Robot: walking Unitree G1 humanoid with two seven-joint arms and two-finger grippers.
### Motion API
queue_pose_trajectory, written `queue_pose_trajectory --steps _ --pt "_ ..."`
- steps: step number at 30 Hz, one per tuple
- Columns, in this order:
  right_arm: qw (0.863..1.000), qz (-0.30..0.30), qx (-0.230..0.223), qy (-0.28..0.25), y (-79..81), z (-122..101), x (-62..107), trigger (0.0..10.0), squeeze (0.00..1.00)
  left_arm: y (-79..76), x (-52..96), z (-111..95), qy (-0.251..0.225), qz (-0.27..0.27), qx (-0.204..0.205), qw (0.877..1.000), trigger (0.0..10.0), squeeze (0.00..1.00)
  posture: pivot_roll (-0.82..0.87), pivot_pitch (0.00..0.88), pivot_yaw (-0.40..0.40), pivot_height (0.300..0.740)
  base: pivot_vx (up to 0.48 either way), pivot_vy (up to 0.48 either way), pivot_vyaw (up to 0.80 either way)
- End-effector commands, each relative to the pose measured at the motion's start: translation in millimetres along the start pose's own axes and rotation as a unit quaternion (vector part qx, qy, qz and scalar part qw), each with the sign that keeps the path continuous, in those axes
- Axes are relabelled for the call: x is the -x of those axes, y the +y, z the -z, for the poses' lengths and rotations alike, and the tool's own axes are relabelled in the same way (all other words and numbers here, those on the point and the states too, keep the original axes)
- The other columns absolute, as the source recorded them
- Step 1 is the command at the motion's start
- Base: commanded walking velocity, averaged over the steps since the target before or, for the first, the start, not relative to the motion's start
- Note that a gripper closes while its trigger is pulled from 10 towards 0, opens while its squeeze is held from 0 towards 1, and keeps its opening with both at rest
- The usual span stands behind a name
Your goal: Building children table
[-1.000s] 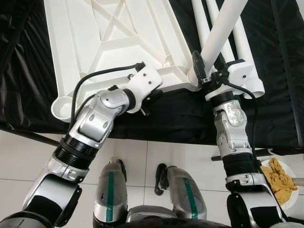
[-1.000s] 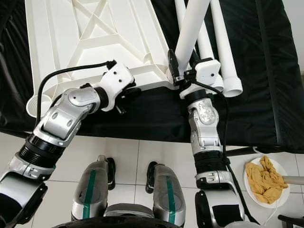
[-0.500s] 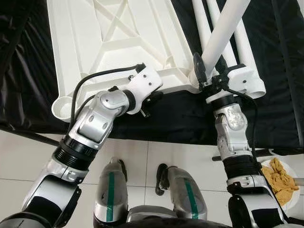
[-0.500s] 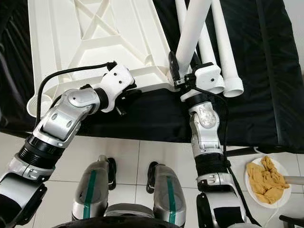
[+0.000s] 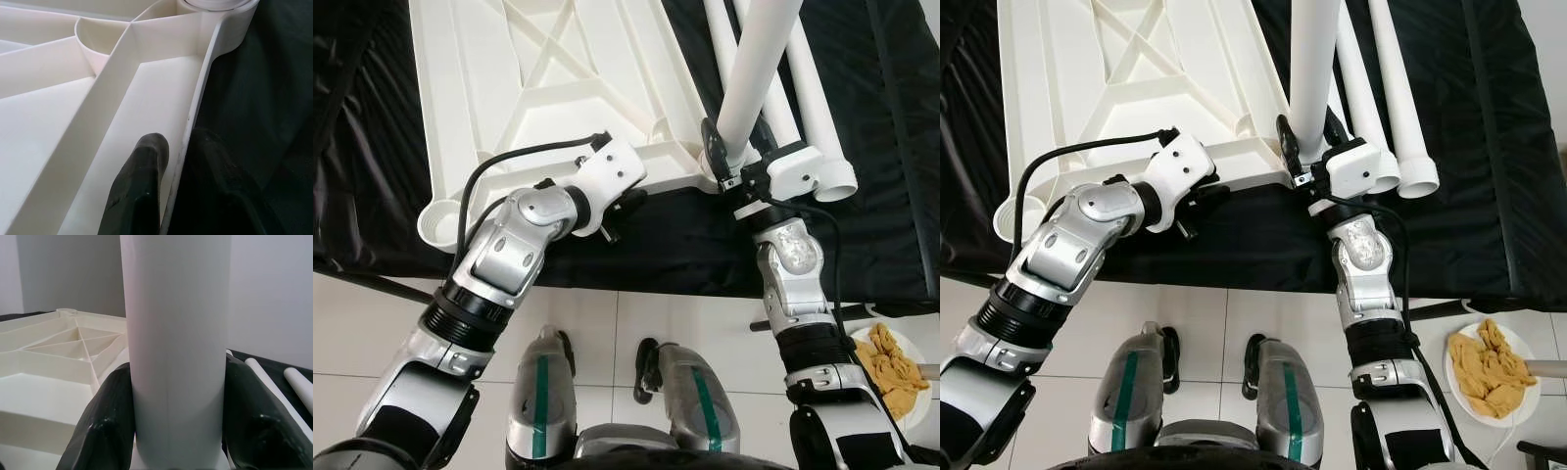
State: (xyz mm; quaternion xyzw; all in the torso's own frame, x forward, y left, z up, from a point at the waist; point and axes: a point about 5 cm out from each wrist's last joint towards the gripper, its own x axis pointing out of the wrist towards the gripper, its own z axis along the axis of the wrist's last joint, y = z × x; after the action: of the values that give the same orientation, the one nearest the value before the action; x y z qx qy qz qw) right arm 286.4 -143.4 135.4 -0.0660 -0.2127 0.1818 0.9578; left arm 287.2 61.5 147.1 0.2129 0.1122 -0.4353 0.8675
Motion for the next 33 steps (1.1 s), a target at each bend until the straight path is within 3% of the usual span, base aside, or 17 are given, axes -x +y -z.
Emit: queue_pose_trajectory --steps 1,6,7,10,12,16,18,29,32,33 --pt "0.994 -0.025 -0.040 0.097 20.6 32.6 19.2 10.0 0.00 5.6 0.5 -8.2 -0.013 -0.025 -0.013 1.000 10.0 0.00 0.09 0.126 -0.021 0.740 0.000 0.000 0.00" --pt "0.993 -0.010 -0.054 0.102 18.7 33.4 18.0 10.0 0.00 5.6 0.4 -8.8 -0.013 -0.024 -0.014 1.000 10.0 0.00 0.09 0.129 -0.020 0.740 0.000 0.000 0.00" --pt "0.991 0.006 -0.075 0.108 16.5 35.0 19.1 10.0 0.00 5.4 0.7 -8.6 -0.013 -0.024 -0.015 1.000 10.0 0.00 0.09 0.129 -0.020 0.740 0.000 0.000 0.00" --pt "0.990 0.016 -0.084 0.111 14.1 35.8 19.8 10.0 0.00 5.8 0.9 -8.5 -0.012 -0.024 -0.015 1.000 10.0 0.00 0.09 0.133 -0.019 0.740 0.000 0.000 0.00" --pt "0.982 0.051 -0.130 0.125 6.7 40.2 22.5 10.0 0.00 6.5 1.3 -8.1 -0.011 -0.025 -0.015 1.000 10.0 0.00 0.09 0.134 -0.019 0.740 0.000 0.000 0.00" --pt "0.983 0.044 -0.132 0.123 6.3 39.9 24.1 10.0 0.00 7.3 1.7 -7.7 -0.011 -0.026 -0.014 1.000 10.0 0.00 0.09 0.135 -0.017 0.740 0.000 0.000 0.00" --pt "0.974 0.069 -0.168 0.133 2.9 44.7 27.7 10.0 0.00 7.4 1.6 -8.0 -0.010 -0.025 -0.016 1.000 10.0 0.00 0.09 0.138 -0.013 0.740 0.000 0.000 0.00" --pt "0.977 0.059 -0.156 0.130 1.7 41.0 20.2 10.0 0.00 8.7 0.6 -8.8 -0.011 -0.027 -0.015 0.999 10.0 0.00 0.09 0.138 -0.014 0.740 0.000 0.000 0.00" --pt "0.979 0.054 -0.160 0.110 0.1 32.6 12.4 10.0 0.00 9.2 0.9 -8.6 -0.011 -0.029 -0.015 0.999 10.0 0.00 0.09 0.138 -0.015 0.740 0.000 0.000 0.00" --pt "0.982 0.050 -0.157 0.088 -2.4 22.2 2.6 10.0 0.00 9.5 1.1 -7.8 -0.011 -0.028 -0.010 0.999 10.0 0.00 0.09 0.136 -0.016 0.740 0.000 0.000 0.00"
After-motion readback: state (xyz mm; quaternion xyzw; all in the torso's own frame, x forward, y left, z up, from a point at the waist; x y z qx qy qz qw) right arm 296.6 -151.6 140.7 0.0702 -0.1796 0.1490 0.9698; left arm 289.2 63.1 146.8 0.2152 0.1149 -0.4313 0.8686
